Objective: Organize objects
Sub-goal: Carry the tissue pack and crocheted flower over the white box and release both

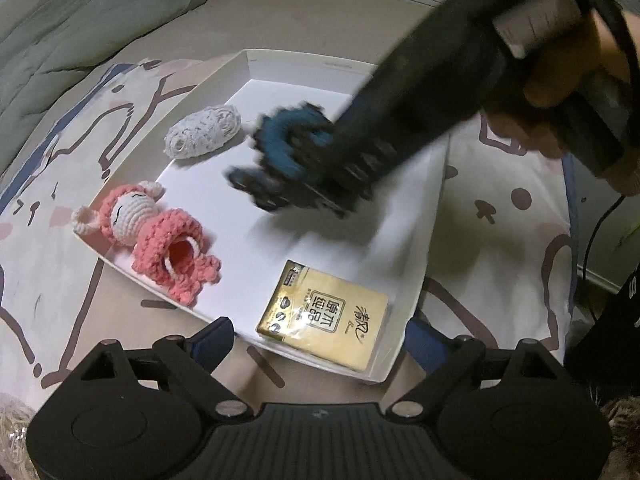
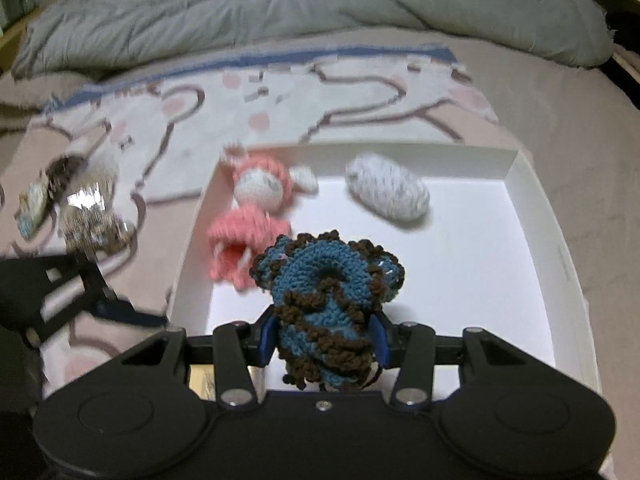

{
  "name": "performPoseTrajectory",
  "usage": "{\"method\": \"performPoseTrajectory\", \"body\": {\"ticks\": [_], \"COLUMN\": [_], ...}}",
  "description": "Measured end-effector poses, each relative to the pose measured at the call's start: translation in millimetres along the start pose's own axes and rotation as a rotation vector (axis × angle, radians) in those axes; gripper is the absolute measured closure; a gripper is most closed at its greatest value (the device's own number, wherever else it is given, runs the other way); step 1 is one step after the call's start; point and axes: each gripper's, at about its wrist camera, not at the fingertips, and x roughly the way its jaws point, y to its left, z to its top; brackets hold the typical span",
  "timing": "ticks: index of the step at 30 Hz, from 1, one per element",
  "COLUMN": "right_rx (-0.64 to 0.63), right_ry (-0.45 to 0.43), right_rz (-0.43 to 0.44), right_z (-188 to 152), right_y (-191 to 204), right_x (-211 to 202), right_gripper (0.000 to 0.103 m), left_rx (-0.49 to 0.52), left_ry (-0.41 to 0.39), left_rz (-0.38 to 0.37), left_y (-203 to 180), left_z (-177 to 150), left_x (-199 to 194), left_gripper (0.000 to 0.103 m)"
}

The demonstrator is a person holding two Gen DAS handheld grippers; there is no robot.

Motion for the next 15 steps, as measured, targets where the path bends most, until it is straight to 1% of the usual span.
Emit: {"method": "performPoseTrajectory", "body": {"ticks": [6, 9, 11, 14, 15], "right_rx": [-0.046, -0.117, -0.144, -0.13, -0.136], "right_ry": [0.104, 0.152, 0.16, 0.165, 0.164], "right_rz": [-0.02, -0.035, -0.025, 0.036, 0.029], "right_z": [-21, -30, -32, -32, -31], "right_y": [4, 13, 21, 29, 32], "right_x": [14, 22, 23, 21, 21], "right_gripper": [0.056, 0.056, 0.055, 0.056, 0.056], "left_rx": [-0.033, -0.054, -0.052, -0.062, -0.069], "left_ry": [-0.002, -0.004, -0.005, -0.013, -0.017], "left_rz": [0.008, -0.002, -0.003, -0.004, -0.003], "left_y": [7, 11, 13, 15, 15], "left_z": [-4, -8, -9, -11, -11], "left_x": [-7, -12, -15, -18, -19], "left_gripper": [0.01, 0.01, 0.01, 0.01, 0.01]}}
